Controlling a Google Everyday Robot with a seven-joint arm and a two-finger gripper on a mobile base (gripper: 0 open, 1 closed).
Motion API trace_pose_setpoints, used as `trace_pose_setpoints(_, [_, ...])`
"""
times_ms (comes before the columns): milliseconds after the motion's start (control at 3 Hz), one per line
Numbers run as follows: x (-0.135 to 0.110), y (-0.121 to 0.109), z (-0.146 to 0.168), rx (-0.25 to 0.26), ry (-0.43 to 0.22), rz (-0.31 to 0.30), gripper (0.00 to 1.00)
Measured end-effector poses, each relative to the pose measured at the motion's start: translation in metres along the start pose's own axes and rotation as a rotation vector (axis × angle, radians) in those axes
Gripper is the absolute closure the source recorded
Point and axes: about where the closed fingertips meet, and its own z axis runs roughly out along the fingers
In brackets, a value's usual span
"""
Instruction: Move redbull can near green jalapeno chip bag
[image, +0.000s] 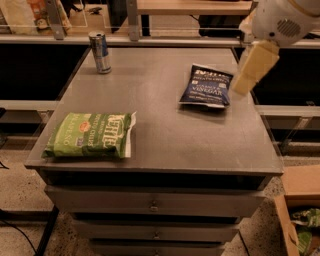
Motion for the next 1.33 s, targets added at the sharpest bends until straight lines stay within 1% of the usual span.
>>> trace_pose_setpoints(333, [-0.052, -0.044, 0.041, -0.015, -0.085, -0.017, 0.0])
trace_pose_setpoints(667, [-0.099, -0.092, 0.09, -0.019, -0.178, -0.028, 0.0])
trace_pose_setpoints(1000, [-0.099, -0.092, 0.09, -0.019, -0.178, -0.028, 0.0])
trace_pose_setpoints(1333, [-0.105, -0.096, 0.093, 0.005, -0.241, -0.019, 0.0])
